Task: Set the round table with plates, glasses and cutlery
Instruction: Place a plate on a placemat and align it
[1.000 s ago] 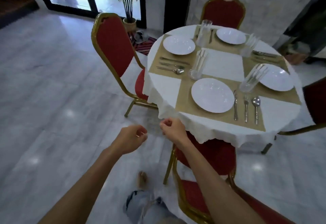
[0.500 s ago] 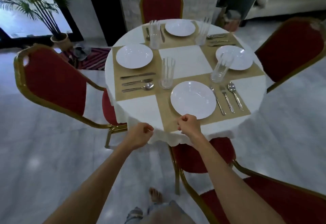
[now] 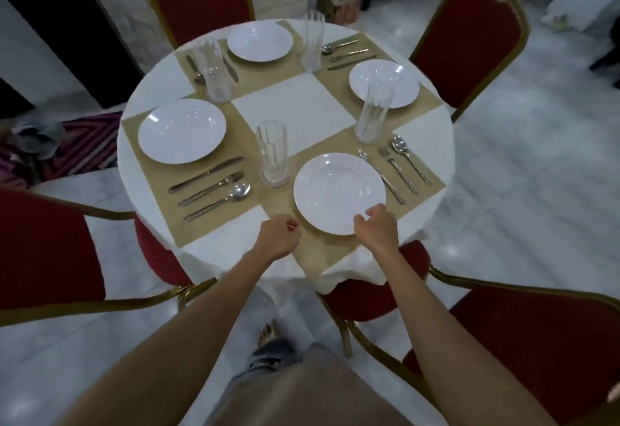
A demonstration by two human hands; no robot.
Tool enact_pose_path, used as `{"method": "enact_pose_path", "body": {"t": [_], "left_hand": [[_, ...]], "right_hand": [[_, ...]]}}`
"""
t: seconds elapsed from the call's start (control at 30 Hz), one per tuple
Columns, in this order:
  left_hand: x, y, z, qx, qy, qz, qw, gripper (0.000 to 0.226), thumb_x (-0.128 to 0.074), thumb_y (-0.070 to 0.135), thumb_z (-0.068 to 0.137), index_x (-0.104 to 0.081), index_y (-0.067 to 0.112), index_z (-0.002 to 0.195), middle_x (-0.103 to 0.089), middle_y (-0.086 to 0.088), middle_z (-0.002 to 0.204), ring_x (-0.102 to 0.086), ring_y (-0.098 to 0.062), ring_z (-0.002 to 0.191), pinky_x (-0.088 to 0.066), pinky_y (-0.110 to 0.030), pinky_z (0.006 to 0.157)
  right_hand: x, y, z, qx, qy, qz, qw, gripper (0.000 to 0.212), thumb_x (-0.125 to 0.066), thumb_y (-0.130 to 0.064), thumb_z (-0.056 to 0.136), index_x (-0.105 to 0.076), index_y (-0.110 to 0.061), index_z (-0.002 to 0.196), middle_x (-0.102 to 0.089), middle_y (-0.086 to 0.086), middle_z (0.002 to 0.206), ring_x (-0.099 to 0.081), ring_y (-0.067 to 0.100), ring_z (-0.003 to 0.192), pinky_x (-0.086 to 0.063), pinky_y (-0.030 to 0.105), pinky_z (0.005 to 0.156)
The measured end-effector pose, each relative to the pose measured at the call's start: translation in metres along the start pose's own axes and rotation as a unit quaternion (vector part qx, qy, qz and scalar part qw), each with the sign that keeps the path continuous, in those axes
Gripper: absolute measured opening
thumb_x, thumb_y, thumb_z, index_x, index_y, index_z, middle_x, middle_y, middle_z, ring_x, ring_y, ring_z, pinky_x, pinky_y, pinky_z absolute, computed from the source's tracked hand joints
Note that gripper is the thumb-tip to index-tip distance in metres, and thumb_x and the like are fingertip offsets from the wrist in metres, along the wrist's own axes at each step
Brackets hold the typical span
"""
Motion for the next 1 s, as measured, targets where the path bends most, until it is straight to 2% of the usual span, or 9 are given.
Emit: {"method": "enact_pose_path", "body": {"t": [0.1,0.23,0.33,0.47,0.6,0.73,0.83,0.93,1.0], "left_hand": [[0.003,0.004,0.016,0.001,-0.005,0.006,1.000,0.026,-0.051,0.017,0.092,-0.066,0.006,0.111,-0.065,-0.002,0.105,-0.060,-0.020,0.101,-0.043,-0.027,0.078],[0.006,0.015,0.035,0.004,-0.017,0.001,1.000,0.020,-0.051,0.012,0.092,-0.064,0.005,0.105,-0.062,-0.002,0.099,-0.058,-0.022,0.093,-0.044,-0.029,0.075],[0.008,0.025,0.050,0.006,-0.015,-0.005,1.000,0.008,-0.053,0.008,0.091,-0.061,0.005,0.091,-0.064,-0.007,0.092,-0.061,-0.024,0.091,-0.048,-0.032,0.077],[0.000,0.018,0.063,0.030,0.004,-0.043,0.999,0.015,-0.056,0.006,0.081,-0.064,0.007,0.093,-0.069,-0.009,0.089,-0.066,-0.026,0.090,-0.055,-0.040,0.081],[-0.013,0.007,0.066,0.032,0.050,-0.099,0.993,0.029,-0.062,0.007,0.073,-0.066,0.018,0.099,-0.069,0.002,0.092,-0.066,-0.017,0.089,-0.058,-0.034,0.077],[-0.017,0.013,0.055,0.026,0.063,-0.131,0.989,0.022,-0.061,-0.005,0.076,-0.067,0.008,0.093,-0.070,-0.004,0.088,-0.062,-0.007,0.075,-0.047,-0.011,0.055],[-0.017,0.019,0.054,0.020,0.050,-0.137,0.989,0.023,-0.061,-0.007,0.078,-0.065,0.006,0.097,-0.067,-0.002,0.088,-0.058,-0.005,0.075,-0.049,-0.012,0.061],[-0.020,0.017,0.054,0.036,0.026,-0.129,0.991,0.024,-0.061,0.000,0.083,-0.064,0.010,0.106,-0.065,0.000,0.095,-0.058,-0.012,0.087,-0.043,-0.012,0.061],[-0.019,0.013,0.051,0.057,0.016,-0.116,0.991,0.015,-0.061,0.008,0.088,-0.059,0.013,0.102,-0.061,0.000,0.096,-0.055,-0.015,0.089,-0.041,-0.017,0.063]], "right_hand": [[0.017,0.011,0.019,-0.058,0.046,-0.037,0.997,0.047,-0.053,-0.023,0.091,-0.048,-0.007,0.135,-0.050,0.015,0.134,-0.052,0.034,0.121,-0.051,0.045,0.092],[0.016,0.019,0.038,-0.082,0.028,-0.044,0.995,0.045,-0.051,-0.026,0.087,-0.053,-0.008,0.129,-0.054,0.016,0.129,-0.054,0.036,0.116,-0.053,0.049,0.092],[0.012,0.016,0.044,-0.071,0.005,-0.020,0.997,0.043,-0.052,-0.020,0.086,-0.053,-0.009,0.128,-0.059,0.012,0.125,-0.059,0.033,0.112,-0.053,0.040,0.087],[0.008,0.013,0.040,-0.056,-0.008,-0.022,0.998,0.041,-0.053,-0.010,0.088,-0.051,-0.011,0.129,-0.063,0.010,0.119,-0.060,0.031,0.105,-0.050,0.036,0.080],[0.003,0.022,0.034,-0.047,-0.005,-0.018,0.999,0.036,-0.051,-0.009,0.089,-0.052,-0.009,0.125,-0.064,0.011,0.115,-0.060,0.031,0.101,-0.046,0.034,0.078],[0.000,0.026,0.032,-0.034,-0.005,-0.022,0.999,0.033,-0.052,-0.007,0.089,-0.052,-0.006,0.122,-0.064,0.014,0.115,-0.060,0.034,0.105,-0.049,0.037,0.083],[0.001,0.026,0.038,-0.042,-0.020,-0.023,0.999,0.035,-0.053,-0.008,0.086,-0.052,-0.006,0.121,-0.062,0.012,0.114,-0.060,0.033,0.106,-0.049,0.035,0.080],[0.007,0.023,0.039,-0.062,-0.019,-0.067,0.996,0.044,-0.055,-0.013,0.084,-0.049,-0.004,0.127,-0.050,0.014,0.128,-0.048,0.035,0.121,-0.047,0.038,0.091],[0.020,0.011,0.037,-0.049,0.027,-0.116,0.992,0.047,-0.056,-0.017,0.088,-0.046,-0.004,0.132,-0.045,0.017,0.135,-0.041,0.035,0.127,-0.043,0.044,0.100]]}}
Point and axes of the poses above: each hand's wrist, its own z-axis towards the middle knuckle, its own x-axis out of the back of the hand, y = z × x, the point moved 10 cm from there along z, towards the middle knuckle
